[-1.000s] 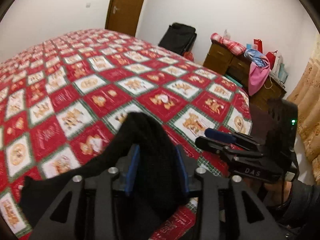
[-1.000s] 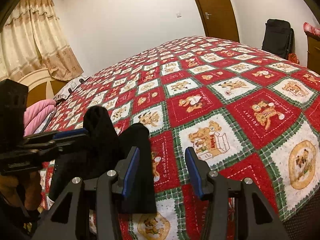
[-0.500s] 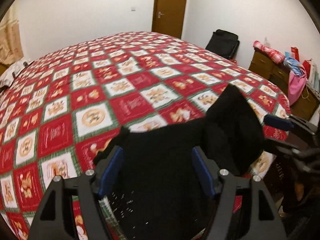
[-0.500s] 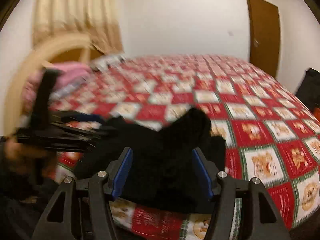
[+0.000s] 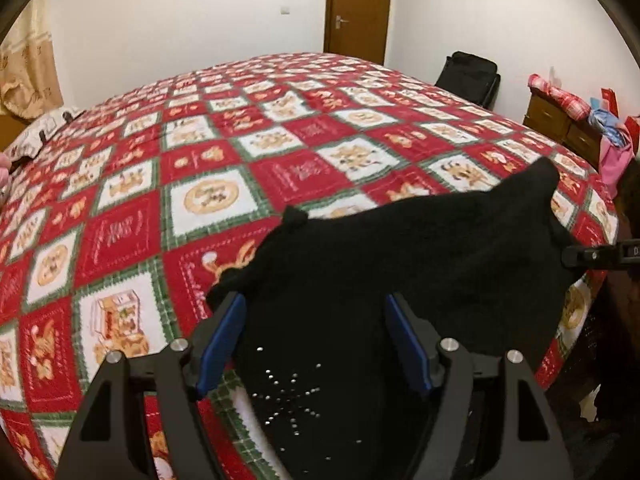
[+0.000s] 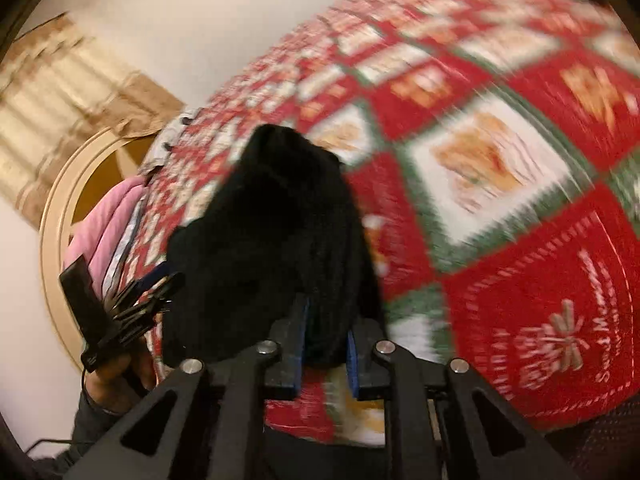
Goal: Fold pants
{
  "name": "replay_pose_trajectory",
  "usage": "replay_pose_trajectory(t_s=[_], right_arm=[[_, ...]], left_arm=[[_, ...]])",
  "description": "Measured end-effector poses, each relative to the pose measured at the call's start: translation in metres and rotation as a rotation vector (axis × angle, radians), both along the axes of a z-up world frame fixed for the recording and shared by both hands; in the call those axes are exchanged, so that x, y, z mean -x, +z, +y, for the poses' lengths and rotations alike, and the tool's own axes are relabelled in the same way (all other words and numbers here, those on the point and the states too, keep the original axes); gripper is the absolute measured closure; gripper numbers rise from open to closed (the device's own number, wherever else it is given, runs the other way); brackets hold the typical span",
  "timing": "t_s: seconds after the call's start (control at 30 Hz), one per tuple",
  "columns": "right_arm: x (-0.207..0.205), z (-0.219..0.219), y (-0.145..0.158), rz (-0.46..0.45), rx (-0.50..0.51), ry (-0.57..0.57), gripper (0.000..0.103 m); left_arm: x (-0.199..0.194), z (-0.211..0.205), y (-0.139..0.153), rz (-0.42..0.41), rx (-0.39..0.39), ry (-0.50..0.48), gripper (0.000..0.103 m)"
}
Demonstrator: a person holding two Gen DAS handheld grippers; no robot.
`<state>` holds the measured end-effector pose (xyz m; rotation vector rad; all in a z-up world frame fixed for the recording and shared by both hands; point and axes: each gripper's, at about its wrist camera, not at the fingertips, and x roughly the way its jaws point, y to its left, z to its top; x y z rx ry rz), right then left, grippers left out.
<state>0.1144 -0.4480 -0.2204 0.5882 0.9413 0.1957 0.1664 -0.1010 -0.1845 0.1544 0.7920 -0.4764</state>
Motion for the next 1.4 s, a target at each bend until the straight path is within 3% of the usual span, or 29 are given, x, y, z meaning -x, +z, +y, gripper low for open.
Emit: replay_pose_trajectory(t_s=[0.07,0.13,0.2,0.33,0.43,0.5,0.63,0.7,0.73,0.8,0.83,0.87,0.93,1.03,1.13,1.27,1.4], right_arm=[[0.003,-0.002,0.001,-0.004,-0.01,-0.004,0.081],[0.004,0.009,0.012,-0.014,0.098,0.032,0.076],[0.008,0.018,0.022,-0.024,0.215,0.038,0.057],[0.019,0.024,0.064,-0.143,0.398,-0.056,0.054],[0.019,0.042,0.094,-0.293,0.333,0.036,0.054],[0.003,0.062,0.098,-0.307,0.32,0.135,0.054],[-0.021,0.089,0.094,-0.298,0.382,0.19,0.054],[-0.026,0.09,0.091,-0.294,0.365,0.186,0.054],[-0.025,0.092,0.089,-0.293,0.366,0.185,0.054],[-0.023,0.092,0.085,-0.284,0.384,0.184,0.054],[-0.024,0.092,0.081,-0.277,0.397,0.182,0.054],[-0.024,0.089,0.078,-0.266,0.409,0.165,0.054],[-0.03,0.075,0.074,-0.243,0.403,0.107,0.054],[-0.029,0.057,0.071,-0.218,0.385,0.04,0.054],[-0.026,0.061,0.065,-0.21,0.362,0.091,0.054],[-0.03,0.07,0.02,-0.003,0.426,0.159,0.057],[-0.001,0.069,0.02,0.0,0.487,0.166,0.064]], left_arm=[[0.001,0.001,0.0,-0.014,-0.008,0.013,0.022],[0.001,0.003,0.001,-0.017,-0.01,0.015,0.022],[0.0,0.007,0.0,-0.02,-0.018,0.03,0.02],[0.001,0.016,0.005,-0.028,0.017,0.041,0.018],[0.0,0.017,0.024,-0.107,0.013,0.051,0.018],[-0.009,0.012,0.03,-0.118,-0.028,0.041,0.018],[-0.028,0.007,0.025,-0.079,-0.05,-0.043,0.018],[-0.037,0.007,0.019,-0.039,-0.036,-0.069,0.023],[-0.042,0.007,0.015,-0.006,-0.013,-0.092,0.031],[-0.047,0.006,0.009,0.048,0.022,-0.119,0.057],[-0.045,0.005,0.008,0.064,0.049,-0.151,0.085],[-0.04,0.001,0.009,0.048,0.035,-0.174,0.092],[-0.03,-0.001,0.014,-0.003,-0.008,-0.174,0.094],[-0.034,0.022,0.018,0.025,0.075,-0.1,0.094],[-0.039,0.038,0.01,0.049,0.102,-0.053,0.094],[-0.039,0.041,0.005,0.059,0.136,-0.044,0.094],[-0.044,0.036,0.003,0.067,0.143,-0.034,0.094]])
